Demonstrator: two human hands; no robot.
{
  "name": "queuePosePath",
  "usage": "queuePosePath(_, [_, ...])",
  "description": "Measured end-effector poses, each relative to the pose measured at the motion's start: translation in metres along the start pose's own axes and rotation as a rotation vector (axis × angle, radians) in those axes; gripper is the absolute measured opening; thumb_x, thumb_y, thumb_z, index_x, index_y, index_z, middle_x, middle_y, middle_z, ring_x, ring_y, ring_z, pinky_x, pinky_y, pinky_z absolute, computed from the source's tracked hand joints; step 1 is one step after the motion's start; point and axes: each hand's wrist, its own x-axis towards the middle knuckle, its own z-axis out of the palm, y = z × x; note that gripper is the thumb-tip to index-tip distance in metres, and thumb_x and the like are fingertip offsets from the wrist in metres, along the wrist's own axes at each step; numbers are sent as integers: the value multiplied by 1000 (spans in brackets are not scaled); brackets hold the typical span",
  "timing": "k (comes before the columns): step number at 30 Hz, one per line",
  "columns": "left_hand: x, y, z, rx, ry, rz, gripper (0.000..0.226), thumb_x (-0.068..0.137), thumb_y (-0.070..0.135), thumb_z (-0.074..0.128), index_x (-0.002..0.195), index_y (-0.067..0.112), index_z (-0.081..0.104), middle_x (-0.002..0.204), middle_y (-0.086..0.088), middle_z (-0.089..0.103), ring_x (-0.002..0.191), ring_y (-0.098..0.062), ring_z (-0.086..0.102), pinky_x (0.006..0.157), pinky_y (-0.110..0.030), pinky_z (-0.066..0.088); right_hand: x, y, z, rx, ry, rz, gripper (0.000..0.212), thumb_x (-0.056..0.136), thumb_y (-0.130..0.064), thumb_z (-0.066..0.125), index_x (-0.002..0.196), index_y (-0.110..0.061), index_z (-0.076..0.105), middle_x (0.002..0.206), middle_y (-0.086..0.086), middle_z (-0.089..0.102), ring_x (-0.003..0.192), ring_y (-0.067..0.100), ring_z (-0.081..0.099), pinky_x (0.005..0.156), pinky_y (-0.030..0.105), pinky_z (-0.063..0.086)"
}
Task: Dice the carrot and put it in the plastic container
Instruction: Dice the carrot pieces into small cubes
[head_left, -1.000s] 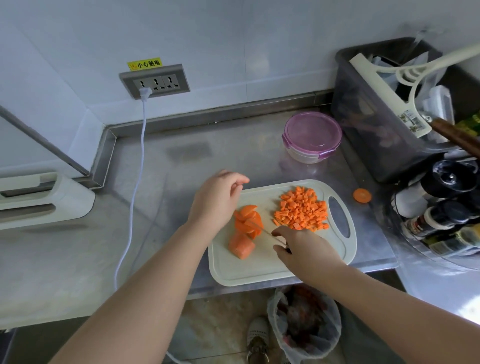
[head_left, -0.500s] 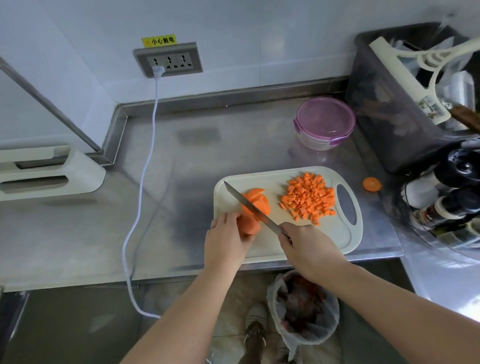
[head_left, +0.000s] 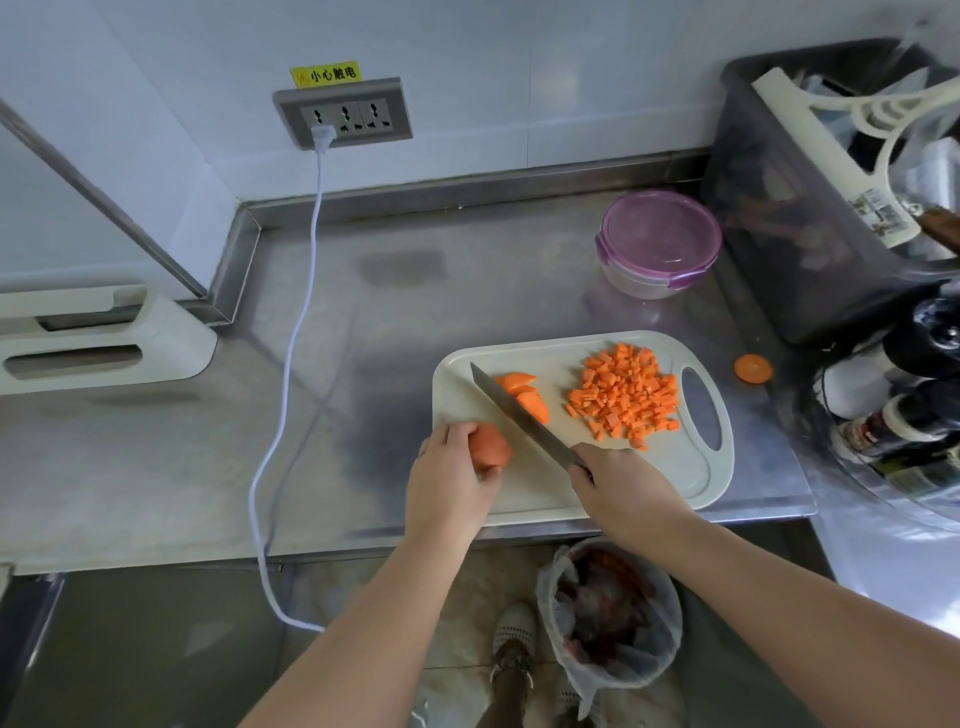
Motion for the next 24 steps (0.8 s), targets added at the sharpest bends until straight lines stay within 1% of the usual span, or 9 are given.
queuePosePath(2, [3,2,1,0,0,3,44,83,23,66,125,17,54,125,1,52,115,-22,50,86,-29,43,2,2,-2,4,28,-4,24,100,-27,33,78,-23,41,70,0,48,69,24,50,58,32,36])
queuePosePath(5, [6,3,1,20,-6,17,44,83,23,66,125,16,54,127,1,50,115,-23,50,85,-32,46,-1,4,-2,16,45,-38,20,101,-28,34,93,-19,50,70,1,50,68,25,51,55,32,36])
queuePosePath(7, [6,3,0,21,-8,13,44,83,26,67,124,17,55,126,2,50,115,-22,50,84,-33,47,-6,2,0,14,42,-67,24,101,-29,33,107,-18,54,74,2,54,70,25,53,60,34,41])
queuePosePath(9, [5,4,-1,-22,4,-13,44,82,34,69,122,19,56,122,4,50,114,-19,51,80,-30,46,-12,-1,2,9,48,-93,28,101,-30,33,119,-21,53,80,4,57,73,25,54,65,36,45])
queuePosePath(11, [3,5,-3,-71,29,-27,38,83,40,68,115,21,60,115,7,52,109,-17,54,75,-24,41,-16,-5,4,11,59,-102,29,102,-32,33,121,-22,53,86,6,60,78,28,57,70,39,48])
queuePosePath(13, [3,8,-5,-97,41,-25,32,84,41,68,107,20,63,107,8,54,103,-16,57,72,-22,37,-18,-9,6,-10,59,-104,30,103,-33,31,120,-22,53,89,8,61,82,30,58,73,40,50])
queuePosePath(16, [3,11,-7,-117,50,-34,26,84,38,69,101,17,65,95,13,46,96,-15,58,69,-21,34,-20,-12,9,-53,59,-124,31,103,-33,29,123,-22,51,85,6,60,81,28,60,73,40,50])
queuePosePath(18, [5,12,-7,-121,48,-43,24,84,36,70,98,17,66,94,14,45,95,-15,58,69,-21,35,-20,-13,9,-67,60,-126,32,104,-32,29,124,-21,50,84,5,59,79,28,60,71,40,51])
queuePosePath(24, [5,13,-7,-117,56,-49,23,83,35,70,97,18,66,97,10,50,95,-16,58,69,-22,36,-21,-15,12,-112,68,-130,30,104,-29,28,126,-21,47,86,5,61,79,28,61,71,39,52])
